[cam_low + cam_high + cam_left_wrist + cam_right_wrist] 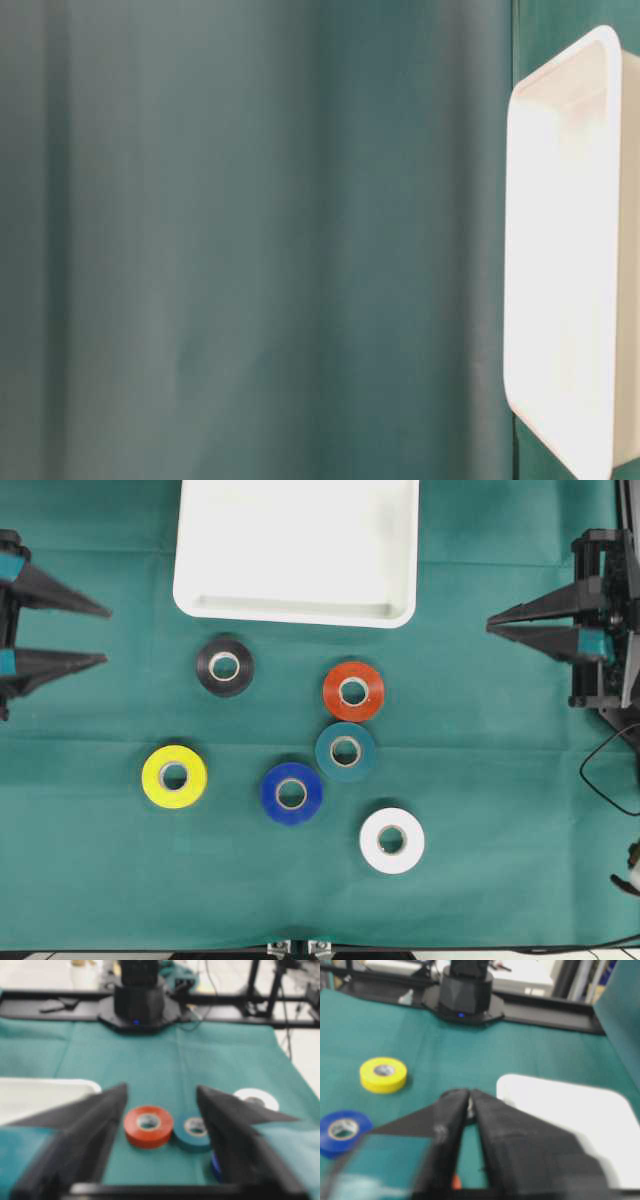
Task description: Put the tape alternately from left to right into the white case.
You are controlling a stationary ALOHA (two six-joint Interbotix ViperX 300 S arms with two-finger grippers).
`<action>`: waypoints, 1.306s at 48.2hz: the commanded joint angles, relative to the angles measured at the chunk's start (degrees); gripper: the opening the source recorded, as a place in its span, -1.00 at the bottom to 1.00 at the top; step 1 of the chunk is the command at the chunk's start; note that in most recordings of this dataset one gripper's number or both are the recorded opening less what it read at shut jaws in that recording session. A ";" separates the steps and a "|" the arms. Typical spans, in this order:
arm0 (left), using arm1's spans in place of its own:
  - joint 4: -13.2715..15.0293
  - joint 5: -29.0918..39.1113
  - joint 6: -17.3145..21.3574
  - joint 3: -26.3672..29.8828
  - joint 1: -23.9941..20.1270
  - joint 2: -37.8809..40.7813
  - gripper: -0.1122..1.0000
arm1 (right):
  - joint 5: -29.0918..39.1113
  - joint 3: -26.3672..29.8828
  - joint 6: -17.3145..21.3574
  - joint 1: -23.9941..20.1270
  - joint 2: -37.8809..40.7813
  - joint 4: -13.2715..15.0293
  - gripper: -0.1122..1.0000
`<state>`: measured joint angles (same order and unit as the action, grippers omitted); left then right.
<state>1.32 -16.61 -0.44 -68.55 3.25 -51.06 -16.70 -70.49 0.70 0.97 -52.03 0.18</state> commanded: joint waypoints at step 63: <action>0.35 14.15 -1.14 7.91 -0.88 17.93 0.80 | 6.42 7.73 2.90 0.88 15.38 -0.09 0.71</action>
<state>1.58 -3.52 -1.14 -62.05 2.64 -34.10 -10.81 -64.60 3.52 1.76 -37.35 0.18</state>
